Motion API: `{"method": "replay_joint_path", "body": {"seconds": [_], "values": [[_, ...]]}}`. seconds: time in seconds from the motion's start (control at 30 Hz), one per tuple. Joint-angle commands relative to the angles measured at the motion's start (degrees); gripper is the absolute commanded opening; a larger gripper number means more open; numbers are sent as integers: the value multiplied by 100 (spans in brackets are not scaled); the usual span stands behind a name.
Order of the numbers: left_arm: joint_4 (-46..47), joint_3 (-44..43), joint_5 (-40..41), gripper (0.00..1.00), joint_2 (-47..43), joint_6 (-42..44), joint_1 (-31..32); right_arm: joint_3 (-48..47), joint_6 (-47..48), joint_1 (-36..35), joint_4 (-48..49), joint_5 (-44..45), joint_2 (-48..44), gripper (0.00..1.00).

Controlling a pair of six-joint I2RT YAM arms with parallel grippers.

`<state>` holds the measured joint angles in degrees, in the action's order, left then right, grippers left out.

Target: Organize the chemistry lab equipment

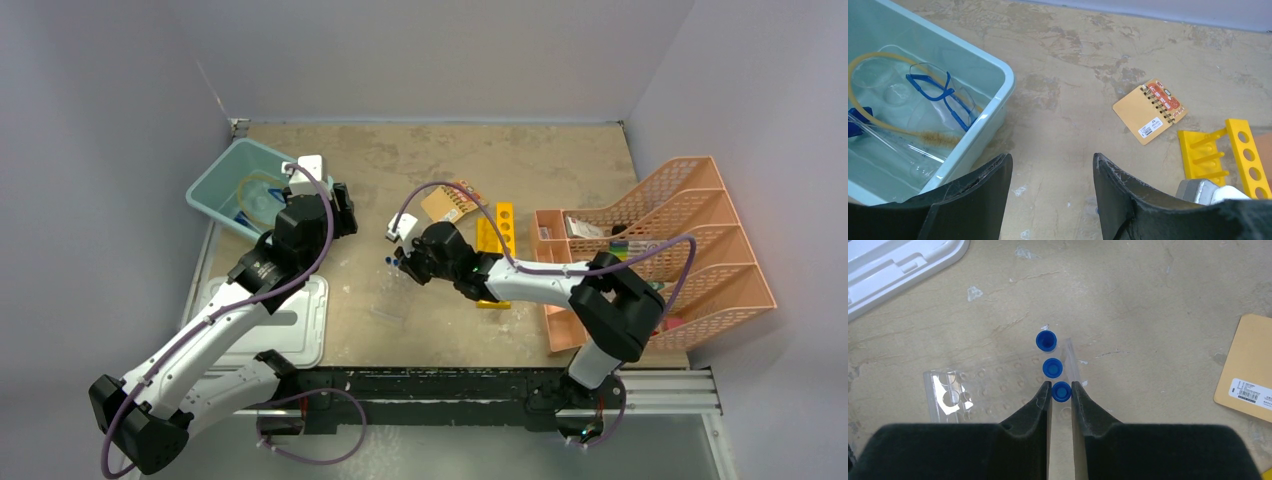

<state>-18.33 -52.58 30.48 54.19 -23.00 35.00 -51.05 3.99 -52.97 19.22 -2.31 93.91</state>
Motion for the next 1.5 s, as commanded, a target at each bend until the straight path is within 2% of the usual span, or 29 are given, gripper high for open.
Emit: {"method": "replay_joint_path", "body": {"seconds": [0.0,0.23,0.4,0.6,0.77,0.9,1.23,1.33,1.47], "values": [[224,40,55,60,-33,42,-9,-2,-45,-29,283,82,7,21],[227,38,55,60,-23,42,-3,90,-101,-29,298,44,-141,36],[233,31,37,60,-6,26,-5,149,-327,-25,208,-23,-584,55],[251,-18,-8,61,28,-28,-3,2,-792,-20,-193,188,-1344,65],[149,-129,-183,64,30,-159,-7,-418,-1263,55,-1109,995,-1642,67],[-319,-308,-192,66,73,-458,-7,-770,-1846,201,-1889,1529,-1749,67],[-1407,66,19,66,345,-1458,-7,-1127,-3411,1243,-3308,1394,-1608,65],[-1404,251,24,65,551,-1737,-9,-1206,-3598,1385,-3594,1690,-1463,64],[-1426,397,251,62,953,-2002,-7,-1226,-3506,1581,-3582,1659,-1222,63]]}}
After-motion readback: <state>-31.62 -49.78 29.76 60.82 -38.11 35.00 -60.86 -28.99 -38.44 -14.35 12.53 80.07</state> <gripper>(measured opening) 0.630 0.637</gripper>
